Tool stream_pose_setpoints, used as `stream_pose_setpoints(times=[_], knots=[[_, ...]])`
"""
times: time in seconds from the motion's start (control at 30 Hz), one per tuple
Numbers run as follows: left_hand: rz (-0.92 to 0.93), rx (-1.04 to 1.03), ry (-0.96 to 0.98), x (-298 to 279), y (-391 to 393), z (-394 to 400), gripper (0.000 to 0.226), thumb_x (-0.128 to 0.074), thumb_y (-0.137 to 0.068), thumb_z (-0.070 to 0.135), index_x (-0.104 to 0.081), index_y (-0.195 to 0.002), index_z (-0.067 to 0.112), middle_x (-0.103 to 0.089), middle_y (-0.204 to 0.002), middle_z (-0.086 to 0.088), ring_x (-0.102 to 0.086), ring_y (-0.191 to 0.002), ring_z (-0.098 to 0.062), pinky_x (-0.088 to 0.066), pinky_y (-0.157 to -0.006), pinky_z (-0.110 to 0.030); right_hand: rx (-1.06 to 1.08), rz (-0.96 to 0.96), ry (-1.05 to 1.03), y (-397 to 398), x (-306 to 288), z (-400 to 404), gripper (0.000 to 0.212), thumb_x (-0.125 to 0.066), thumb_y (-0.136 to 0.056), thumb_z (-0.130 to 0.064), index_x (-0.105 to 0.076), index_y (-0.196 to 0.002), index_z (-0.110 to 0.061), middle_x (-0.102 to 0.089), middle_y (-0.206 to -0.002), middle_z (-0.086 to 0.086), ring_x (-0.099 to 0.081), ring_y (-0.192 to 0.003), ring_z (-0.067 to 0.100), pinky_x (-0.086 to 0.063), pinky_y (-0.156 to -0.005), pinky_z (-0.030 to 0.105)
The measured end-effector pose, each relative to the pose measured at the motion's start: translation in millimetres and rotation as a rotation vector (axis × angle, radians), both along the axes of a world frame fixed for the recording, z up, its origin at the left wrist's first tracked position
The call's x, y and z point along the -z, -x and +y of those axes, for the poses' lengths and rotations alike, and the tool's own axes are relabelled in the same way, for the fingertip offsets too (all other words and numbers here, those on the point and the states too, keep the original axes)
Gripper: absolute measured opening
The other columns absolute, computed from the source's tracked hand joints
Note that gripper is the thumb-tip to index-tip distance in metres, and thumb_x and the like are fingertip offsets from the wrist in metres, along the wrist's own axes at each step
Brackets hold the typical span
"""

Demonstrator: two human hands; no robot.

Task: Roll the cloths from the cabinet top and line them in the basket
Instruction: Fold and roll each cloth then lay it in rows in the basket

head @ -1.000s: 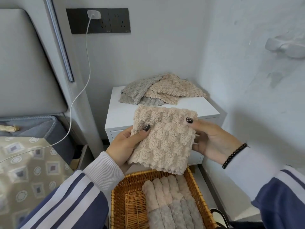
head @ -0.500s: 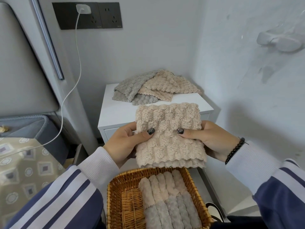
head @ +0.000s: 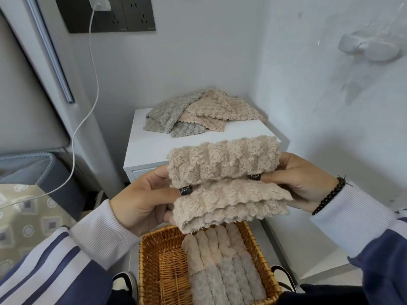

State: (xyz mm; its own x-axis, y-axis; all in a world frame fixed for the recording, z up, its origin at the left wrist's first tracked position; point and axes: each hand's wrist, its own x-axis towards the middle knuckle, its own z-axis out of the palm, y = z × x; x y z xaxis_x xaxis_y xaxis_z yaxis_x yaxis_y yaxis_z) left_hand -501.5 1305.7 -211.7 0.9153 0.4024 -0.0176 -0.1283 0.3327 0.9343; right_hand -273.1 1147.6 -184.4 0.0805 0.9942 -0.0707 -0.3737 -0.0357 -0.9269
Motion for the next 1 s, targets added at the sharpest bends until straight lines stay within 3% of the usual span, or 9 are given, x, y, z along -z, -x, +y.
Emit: stream_pose_setpoints(times=[0.13, 0.3, 0.4, 0.47, 0.6, 0.67, 0.73, 0.9, 1.0], knots=[[-0.068, 0.016, 0.003, -1, 7, 3, 0.054, -0.097, -0.042, 0.019, -0.078, -0.094, 0.015, -0.075, -0.096, -0.012, -0.073, -0.082, -0.027, -0.058, -0.071, -0.042, -0.029, -0.03, -0.009, 3, -2, 4, 0.042, -0.068, -0.055, 0.003, -0.072, -0.096, 0.002, -0.071, -0.103, 0.02, -0.071, -0.091, 0.028, -0.059, -0.073, 0.033], [-0.087, 0.043, -0.016, 0, 15, 10, 0.049, -0.094, -0.042, 0.024, -0.079, -0.088, 0.013, -0.075, -0.086, -0.01, -0.073, -0.075, -0.024, -0.061, -0.064, -0.036, -0.108, 0.014, -0.072, 5, -2, 10, 0.034, -0.085, -0.048, -0.009, -0.079, -0.082, -0.007, -0.073, -0.096, 0.014, -0.072, -0.089, 0.024, -0.058, -0.074, 0.031], [-0.125, 0.209, 0.119, 1, 17, 23, 0.036, -0.066, -0.079, 0.017, -0.069, -0.109, -0.003, -0.069, -0.112, -0.019, -0.067, -0.101, -0.032, -0.056, -0.087, -0.041, -0.181, 0.099, -0.056, 8, 1, 15, 0.035, -0.072, -0.052, -0.011, -0.077, -0.085, -0.001, -0.071, -0.106, 0.017, -0.069, -0.098, 0.027, -0.058, -0.081, 0.036], [-0.098, 0.234, 0.199, -2, 18, 23, 0.045, -0.063, -0.076, 0.023, -0.067, -0.108, -0.009, -0.063, -0.123, -0.023, -0.061, -0.111, -0.038, -0.05, -0.094, -0.047, -0.15, 0.072, -0.013, 15, 3, 21, 0.036, -0.067, -0.052, -0.019, -0.077, -0.08, 0.0, -0.07, -0.108, 0.018, -0.066, -0.101, 0.031, -0.054, -0.086, 0.043], [0.236, -0.07, -0.15, 4, 18, 16, 0.046, -0.087, -0.041, 0.033, -0.077, -0.079, 0.009, -0.069, -0.119, -0.01, -0.064, -0.11, -0.035, -0.047, -0.097, -0.057, 0.042, -0.357, 0.129, 32, 18, 37, 0.026, -0.078, -0.067, -0.036, -0.076, -0.065, -0.01, -0.072, -0.098, 0.016, -0.057, -0.099, 0.046, -0.043, -0.098, 0.055], [0.288, -0.098, -0.252, 11, 17, 17, 0.03, -0.088, -0.038, 0.026, -0.069, -0.059, 0.018, -0.069, -0.119, -0.005, -0.064, -0.111, -0.031, -0.048, -0.096, -0.054, 0.046, -0.606, 0.141, 39, 26, 43, 0.021, -0.087, -0.062, -0.032, -0.072, -0.066, -0.018, -0.073, -0.083, 0.003, -0.064, -0.084, 0.029, -0.051, -0.085, 0.04], [0.314, -0.116, -0.287, 20, 20, 23, 0.035, -0.093, -0.033, 0.025, -0.064, -0.053, 0.022, -0.069, -0.118, -0.004, -0.064, -0.112, -0.028, -0.054, -0.089, -0.047, 0.04, -0.704, 0.163, 42, 35, 50, 0.023, -0.088, -0.062, -0.02, -0.066, -0.071, -0.023, -0.069, -0.084, -0.01, -0.061, -0.078, 0.009, -0.051, -0.077, 0.029], [0.401, -0.091, -0.37, 37, 31, 39, 0.059, -0.098, -0.027, 0.039, -0.064, -0.073, 0.027, -0.069, -0.113, -0.015, -0.066, -0.104, -0.035, -0.057, -0.083, -0.05, -0.148, -0.922, 0.252, 49, 47, 61, 0.069, -0.089, -0.062, -0.03, -0.054, -0.121, -0.037, -0.054, -0.124, -0.017, -0.05, -0.114, -0.001, -0.042, -0.099, 0.024], [0.603, -0.025, -0.556, 48, 36, 42, 0.08, -0.097, -0.031, 0.039, -0.059, -0.101, 0.031, -0.07, -0.104, -0.011, -0.068, -0.096, -0.029, -0.057, -0.083, -0.048, -0.323, -1.096, 0.33, 63, 59, 66, 0.069, -0.086, -0.068, -0.031, -0.054, -0.129, -0.03, -0.057, -0.124, -0.014, -0.053, -0.113, 0.003, -0.045, -0.097, 0.025]])
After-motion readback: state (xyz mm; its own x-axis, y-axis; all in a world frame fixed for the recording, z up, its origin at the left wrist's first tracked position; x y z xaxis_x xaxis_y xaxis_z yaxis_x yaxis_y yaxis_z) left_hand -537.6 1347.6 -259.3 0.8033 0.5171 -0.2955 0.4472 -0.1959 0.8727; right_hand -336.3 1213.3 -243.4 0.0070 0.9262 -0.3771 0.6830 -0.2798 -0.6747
